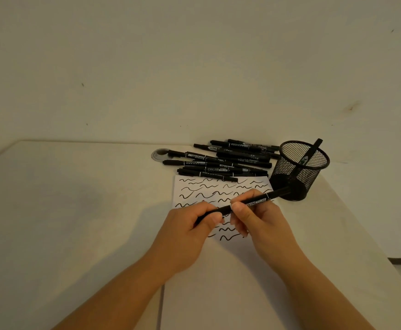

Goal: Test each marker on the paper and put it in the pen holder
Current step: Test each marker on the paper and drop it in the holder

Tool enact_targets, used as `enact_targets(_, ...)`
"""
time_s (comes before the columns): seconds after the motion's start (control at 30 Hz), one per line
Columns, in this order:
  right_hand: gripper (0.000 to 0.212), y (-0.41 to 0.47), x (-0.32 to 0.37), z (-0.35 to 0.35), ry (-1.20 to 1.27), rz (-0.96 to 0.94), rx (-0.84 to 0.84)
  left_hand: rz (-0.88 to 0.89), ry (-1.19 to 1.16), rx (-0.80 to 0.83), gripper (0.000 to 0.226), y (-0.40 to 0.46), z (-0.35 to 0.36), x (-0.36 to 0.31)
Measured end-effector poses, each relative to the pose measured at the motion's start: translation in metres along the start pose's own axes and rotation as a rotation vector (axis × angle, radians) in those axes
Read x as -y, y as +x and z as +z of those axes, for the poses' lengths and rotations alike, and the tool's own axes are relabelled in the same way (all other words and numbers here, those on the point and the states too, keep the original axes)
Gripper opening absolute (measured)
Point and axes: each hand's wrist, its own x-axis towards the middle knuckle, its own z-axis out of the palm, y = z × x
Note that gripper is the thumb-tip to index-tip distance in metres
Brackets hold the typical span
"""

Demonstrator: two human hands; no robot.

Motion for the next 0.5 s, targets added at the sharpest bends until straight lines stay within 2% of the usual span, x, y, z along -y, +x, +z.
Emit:
enact_targets(0.17, 0.032, -0.003, -0.006, -0.001, -0.33, -0.036, -0.21, -0.055, 0.052, -0.116, 0.015, 0.004, -0.009, 0.006)
enact_targets(0.23, 0.028, -0.004, -0.007, 0.0, -0.463, -0.133, -0.246, -0.111, 0.031, -0.164, 0.02, 0.005, -0.012, 0.013)
enact_targets(0.33, 0.006, -0.005, -0.004, 0.008, -0.769, -0.416, -0.23, -0.133, 0.068, -0.17, 0.022, 0.005, -0.011, 0.014)
enact_targets(0.5, 0.026, 0.0, 0.008, 0.012, -1.177, -0.594, -0.164, -0.009, 0.286, -0.102, 0.018, 0.01, -0.007, -0.001)
